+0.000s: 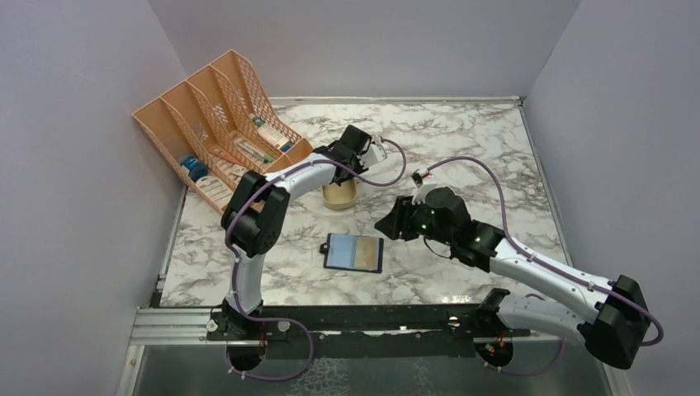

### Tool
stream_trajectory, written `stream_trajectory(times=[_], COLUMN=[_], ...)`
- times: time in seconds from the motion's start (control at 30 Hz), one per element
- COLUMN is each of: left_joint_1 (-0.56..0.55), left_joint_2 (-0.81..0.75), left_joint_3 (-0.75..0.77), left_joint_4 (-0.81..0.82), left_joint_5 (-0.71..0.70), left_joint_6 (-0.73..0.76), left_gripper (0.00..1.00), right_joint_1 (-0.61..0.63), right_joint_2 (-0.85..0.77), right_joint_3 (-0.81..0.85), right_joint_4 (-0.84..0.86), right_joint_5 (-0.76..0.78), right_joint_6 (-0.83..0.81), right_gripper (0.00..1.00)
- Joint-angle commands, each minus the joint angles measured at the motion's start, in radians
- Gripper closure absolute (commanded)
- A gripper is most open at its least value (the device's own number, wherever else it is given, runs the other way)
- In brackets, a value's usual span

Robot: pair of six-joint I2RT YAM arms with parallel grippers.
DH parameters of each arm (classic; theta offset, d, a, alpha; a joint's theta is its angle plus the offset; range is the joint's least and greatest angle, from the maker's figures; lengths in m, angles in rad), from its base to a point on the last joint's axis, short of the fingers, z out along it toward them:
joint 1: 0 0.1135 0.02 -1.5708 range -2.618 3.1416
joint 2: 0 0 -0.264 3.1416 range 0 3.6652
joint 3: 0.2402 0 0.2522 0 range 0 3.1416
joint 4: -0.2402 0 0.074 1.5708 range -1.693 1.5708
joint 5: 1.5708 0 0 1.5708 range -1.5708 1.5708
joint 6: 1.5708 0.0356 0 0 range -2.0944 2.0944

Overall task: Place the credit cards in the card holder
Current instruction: Pick up the credit card from the storage box.

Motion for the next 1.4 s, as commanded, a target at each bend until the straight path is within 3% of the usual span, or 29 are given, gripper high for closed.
stream_trajectory(times=[0.0, 1.1, 1.37], left_joint_1=[0.011, -0.007, -0.019], left_joint_2=[-0.014, -0.051, -0.072], left_joint_3=[0.021, 0.023, 0.041], left_joint_4=[0.036, 0.002, -0.06], left_joint_5=[-0.087, -0.089, -0.065], left_joint_6=[0.014, 0.026, -0.014], left_gripper=[0.57, 0.74, 0.88], right_joint_1=[0.005, 0.005, 0.005], right_joint_2=[-0.007, -0.011, -0.005], right_joint_3=[0.001, -0.003, -0.011], right_joint_4=[0.0, 0.005, 0.015], right_joint_5=[0.023, 0.017, 0.003], right_joint_6=[0.01, 0.014, 0.018], right_gripper=[0.56, 0.56, 0.56])
